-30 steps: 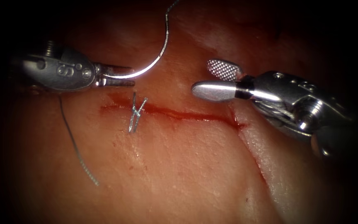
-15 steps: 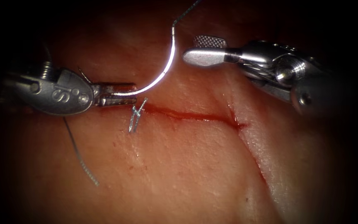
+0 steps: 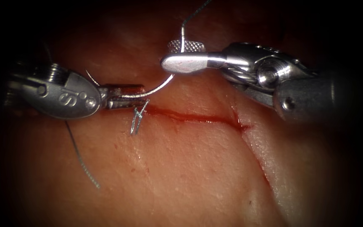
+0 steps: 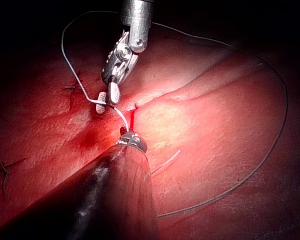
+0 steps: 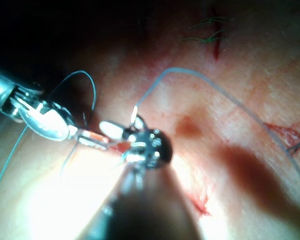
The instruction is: Wound Closure
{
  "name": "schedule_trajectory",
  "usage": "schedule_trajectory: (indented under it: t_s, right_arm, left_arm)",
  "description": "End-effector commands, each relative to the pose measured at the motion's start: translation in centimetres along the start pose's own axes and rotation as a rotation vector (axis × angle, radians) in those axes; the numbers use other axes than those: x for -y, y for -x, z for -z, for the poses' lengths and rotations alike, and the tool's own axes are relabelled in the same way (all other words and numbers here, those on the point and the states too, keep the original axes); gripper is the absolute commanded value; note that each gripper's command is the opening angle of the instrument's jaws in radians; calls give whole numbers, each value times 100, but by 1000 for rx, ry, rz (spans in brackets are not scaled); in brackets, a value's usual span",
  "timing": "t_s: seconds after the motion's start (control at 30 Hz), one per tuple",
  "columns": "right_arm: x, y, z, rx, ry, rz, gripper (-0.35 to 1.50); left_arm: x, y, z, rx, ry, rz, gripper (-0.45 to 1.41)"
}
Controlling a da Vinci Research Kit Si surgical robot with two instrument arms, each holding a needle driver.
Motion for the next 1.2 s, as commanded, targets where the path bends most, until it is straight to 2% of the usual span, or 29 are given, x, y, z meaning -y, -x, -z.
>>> schedule_trajectory:
  t_s: [0.03,0.07,0.1,0.13,0.37,0.47,0.5,0.57,0.6,0.7,0.77,0.9,1.07,1.1,1.2]
  right_arm:
    - [-4,2,-7,-2,1,30,74]
    - [-4,2,-6,-2,0,42,37]
    - [-4,1,-5,-1,0,59,-13]
    - [-5,1,-3,-2,1,77,-35]
    - [-9,-3,13,-2,28,146,-35]
    - [-10,-4,23,4,38,187,-35]
    - [-9,-4,28,29,49,222,-35]
    - [-8,-3,32,44,54,257,-35]
    - [-7,-3,34,50,58,280,-35]
    - [-3,-1,37,79,57,344,-35]
    - [2,3,37,132,47,407,-35]
    - [12,6,35,190,19,501,-35]
    - [25,8,32,260,-4,637,-35]
    - [30,8,32,286,-23,706,-35]
    - [39,6,31,337,-59,819,-35]
  left_arm:
    - [-2,-1,-7,-4,-2,-1,-45]
    - [-2,-1,-7,-4,-2,0,-45]
    - [-2,-1,-7,-4,-2,0,-45]
    - [-2,-2,-7,-6,0,0,-45]
    - [4,-3,-7,-27,-5,5,-42]
    - [10,-5,-7,-36,5,80,12]
    - [15,-8,-7,-61,30,206,39]
    - [19,-12,-7,-99,84,325,64]
    - [20,-16,-7,-120,121,359,69]
    - [23,-29,-2,-195,255,515,79]
    - [27,-42,3,-231,341,609,86]
    - [33,-54,6,-229,433,684,86]
    - [33,-58,-1,-76,543,752,74]
    - [31,-55,-5,-14,576,738,71]
    - [28,-43,-10,60,597,733,71]
